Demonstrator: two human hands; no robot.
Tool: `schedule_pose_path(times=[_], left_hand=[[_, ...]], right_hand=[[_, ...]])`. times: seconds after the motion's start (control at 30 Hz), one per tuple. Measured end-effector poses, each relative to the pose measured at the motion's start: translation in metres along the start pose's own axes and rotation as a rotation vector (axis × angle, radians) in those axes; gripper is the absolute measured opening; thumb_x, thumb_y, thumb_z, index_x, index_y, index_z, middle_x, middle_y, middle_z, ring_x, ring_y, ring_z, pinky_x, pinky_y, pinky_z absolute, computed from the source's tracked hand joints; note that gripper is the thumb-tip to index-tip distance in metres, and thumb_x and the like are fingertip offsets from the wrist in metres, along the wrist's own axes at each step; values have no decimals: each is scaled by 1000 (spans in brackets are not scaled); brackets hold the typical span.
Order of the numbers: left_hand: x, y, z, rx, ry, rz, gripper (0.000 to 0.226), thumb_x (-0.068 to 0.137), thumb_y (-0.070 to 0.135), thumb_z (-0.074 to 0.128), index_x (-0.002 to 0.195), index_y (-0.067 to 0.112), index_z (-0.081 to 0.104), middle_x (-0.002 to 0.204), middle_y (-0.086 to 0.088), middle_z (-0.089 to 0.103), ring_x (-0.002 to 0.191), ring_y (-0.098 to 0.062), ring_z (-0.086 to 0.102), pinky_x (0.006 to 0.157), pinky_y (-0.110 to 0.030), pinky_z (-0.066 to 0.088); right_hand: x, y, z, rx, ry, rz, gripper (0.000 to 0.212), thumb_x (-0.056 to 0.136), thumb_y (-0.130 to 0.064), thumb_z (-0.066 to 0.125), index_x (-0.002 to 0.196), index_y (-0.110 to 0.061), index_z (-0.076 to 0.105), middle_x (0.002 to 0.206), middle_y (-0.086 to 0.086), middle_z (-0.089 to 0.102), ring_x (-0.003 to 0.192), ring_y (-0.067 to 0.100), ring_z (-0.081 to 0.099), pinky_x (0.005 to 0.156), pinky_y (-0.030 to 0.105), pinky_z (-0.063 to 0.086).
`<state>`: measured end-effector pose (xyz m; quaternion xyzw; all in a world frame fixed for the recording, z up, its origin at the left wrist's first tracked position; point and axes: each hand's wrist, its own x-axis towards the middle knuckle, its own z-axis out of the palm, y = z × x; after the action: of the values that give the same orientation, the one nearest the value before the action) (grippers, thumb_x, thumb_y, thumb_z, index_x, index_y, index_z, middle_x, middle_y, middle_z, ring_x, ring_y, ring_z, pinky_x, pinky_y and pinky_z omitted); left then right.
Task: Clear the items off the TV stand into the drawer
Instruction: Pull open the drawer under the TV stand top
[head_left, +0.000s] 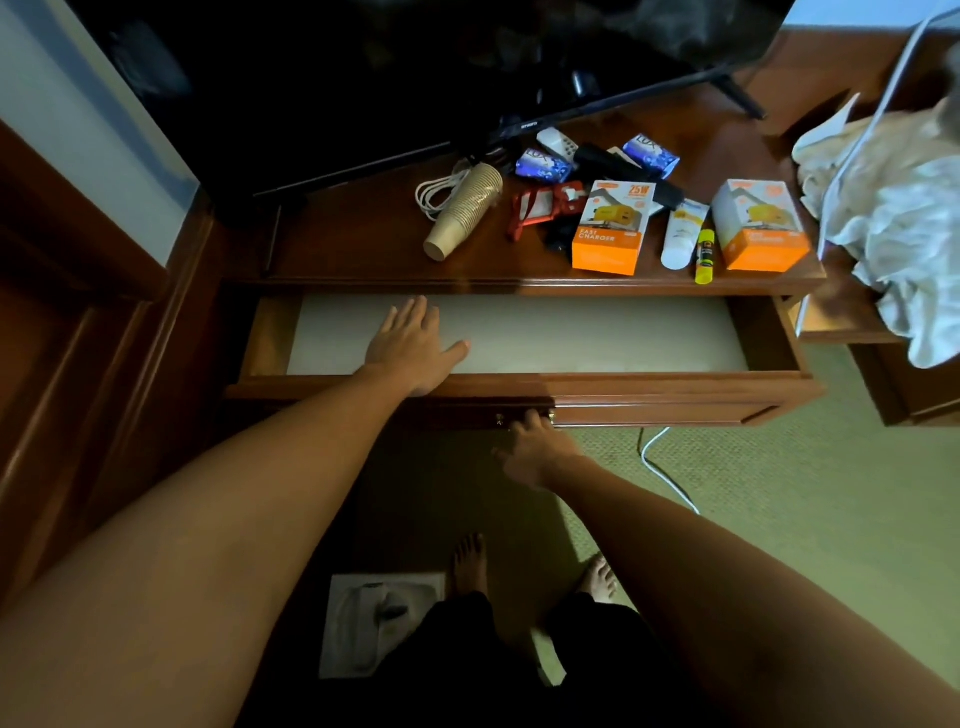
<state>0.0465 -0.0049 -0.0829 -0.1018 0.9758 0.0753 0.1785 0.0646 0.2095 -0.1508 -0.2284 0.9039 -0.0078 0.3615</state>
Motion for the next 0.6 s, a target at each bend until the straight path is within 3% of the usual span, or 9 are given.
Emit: schedule_pose_path(times=[0.43,0.5,0.6], left_hand=[[-29,11,21,-22,-9,4,83,97,68,23,159,15,12,168,-8,3,154,-24,2,122,-41,4],[-34,14,18,-56,-7,19,78,98,65,30,157,15,23,166,-10,17,152,-27,16,120,-42,17],[-40,18,11,-63,58,99,59,99,54,42,142,14,48,146,-9,50,130,-27,48,102,-41,41]], right_hand=[[-21,-5,11,-7,-6,-10,72,100,-56,36,156,-13,24,164,18,12,149,38,20,118,54,26],[-22,-4,12,9,0,-14,72,100,-57,36,155,-13,26,164,18,13,148,39,22,118,54,27],[-21,-2,7,43,-35,-22,71,98,-55,45,154,-14,31,162,18,20,145,40,30,116,54,32]])
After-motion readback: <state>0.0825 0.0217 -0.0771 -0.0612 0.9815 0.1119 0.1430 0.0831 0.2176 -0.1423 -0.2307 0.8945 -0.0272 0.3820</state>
